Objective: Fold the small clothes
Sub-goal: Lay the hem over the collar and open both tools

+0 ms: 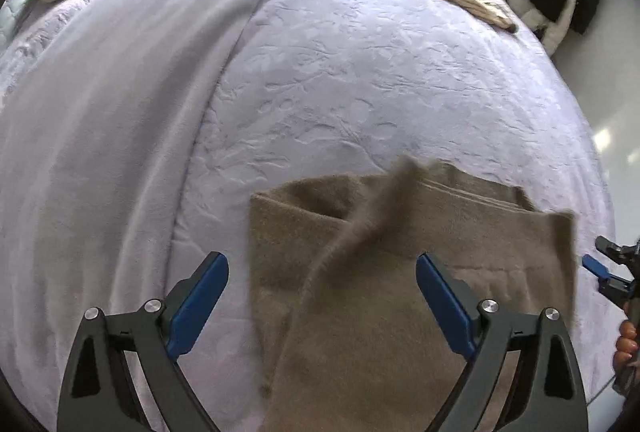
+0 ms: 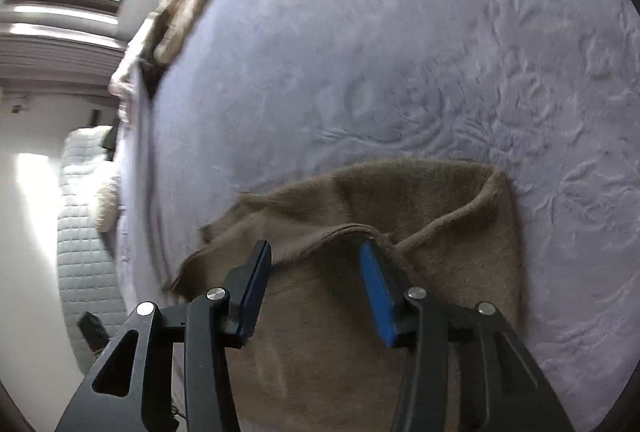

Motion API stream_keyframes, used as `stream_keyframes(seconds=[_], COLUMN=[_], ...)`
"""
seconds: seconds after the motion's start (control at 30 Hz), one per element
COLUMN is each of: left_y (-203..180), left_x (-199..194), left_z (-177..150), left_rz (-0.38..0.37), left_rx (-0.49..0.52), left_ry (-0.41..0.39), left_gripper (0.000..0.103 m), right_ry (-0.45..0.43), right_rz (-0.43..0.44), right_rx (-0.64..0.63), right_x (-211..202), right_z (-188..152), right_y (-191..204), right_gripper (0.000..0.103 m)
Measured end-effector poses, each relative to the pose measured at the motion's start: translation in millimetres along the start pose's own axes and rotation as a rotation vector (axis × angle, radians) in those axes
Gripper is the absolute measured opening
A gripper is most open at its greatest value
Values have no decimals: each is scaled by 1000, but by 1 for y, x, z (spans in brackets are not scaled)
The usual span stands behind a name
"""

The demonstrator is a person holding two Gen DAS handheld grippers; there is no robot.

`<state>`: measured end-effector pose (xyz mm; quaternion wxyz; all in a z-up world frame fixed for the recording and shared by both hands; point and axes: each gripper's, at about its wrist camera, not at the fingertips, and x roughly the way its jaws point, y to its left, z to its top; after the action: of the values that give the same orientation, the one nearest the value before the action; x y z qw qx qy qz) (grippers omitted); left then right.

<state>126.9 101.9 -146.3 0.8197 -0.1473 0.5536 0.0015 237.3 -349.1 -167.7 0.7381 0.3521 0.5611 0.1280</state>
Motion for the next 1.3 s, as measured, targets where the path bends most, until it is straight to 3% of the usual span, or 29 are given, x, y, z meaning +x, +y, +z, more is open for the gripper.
stream_keyframes(seconds=[0.07,0.17,0.27,0.47,0.73,0.83,1.03,1.3], left_y=[-12,-37,-41,-3,36,44,52,53], left_x=[7,30,60,90,65,48,5,-2], left_z=[-1,3,14,28,28,18,-28,-98], left_rz=[-77,-57,-53,79,214,233,131,-46], left_rx=[40,107,30,-96,-56,-17,3,-100], left_ry=[43,70,69,61,44,40,77,176], left_gripper=[95,95,95,95,95,95,95,94], right_ry=[38,109,120,68,-5,-5,2,168], right_rz=[51,16,-28,-99,-151,-159,-61,71], right_rx=[-28,-103,-111,-71,-31,-10,83,133], right_x=[2,20,45,61,33,20,-15,-23], right_z=[-6,-9,-2,16,29,25,-15,-122], right_y=[5,13,14,-1,-9,-15,-34,-44], right_gripper=[47,39,39,37,40,48,50,53])
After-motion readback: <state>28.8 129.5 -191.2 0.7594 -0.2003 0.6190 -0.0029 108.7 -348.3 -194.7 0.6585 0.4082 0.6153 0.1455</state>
